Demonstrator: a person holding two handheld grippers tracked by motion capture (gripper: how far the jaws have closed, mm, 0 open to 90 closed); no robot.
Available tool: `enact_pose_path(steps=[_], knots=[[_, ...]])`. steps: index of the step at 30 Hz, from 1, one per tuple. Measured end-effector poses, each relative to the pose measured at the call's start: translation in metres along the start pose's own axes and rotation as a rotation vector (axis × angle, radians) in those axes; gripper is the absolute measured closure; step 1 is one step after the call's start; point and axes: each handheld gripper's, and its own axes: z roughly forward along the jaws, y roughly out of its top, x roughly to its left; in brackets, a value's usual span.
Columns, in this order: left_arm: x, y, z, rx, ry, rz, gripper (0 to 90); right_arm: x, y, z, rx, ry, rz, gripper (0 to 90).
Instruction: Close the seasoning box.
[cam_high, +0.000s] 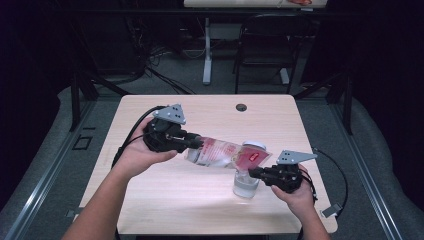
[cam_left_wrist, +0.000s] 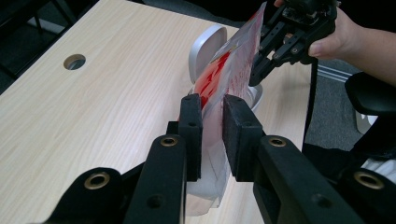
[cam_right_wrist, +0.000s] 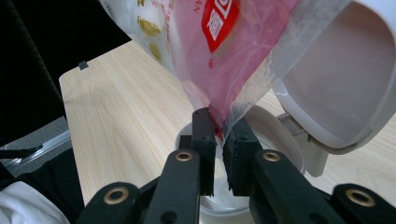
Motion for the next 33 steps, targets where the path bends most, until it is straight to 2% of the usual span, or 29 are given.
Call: enact_pose_path(steps=[33], knots=[[-0.003, 0.01, 0.002, -0.013, -0.009, 0.024, 78.6, 0.0, -0.002, -0.003, -0.006, -0.014, 0.022, 84.0]])
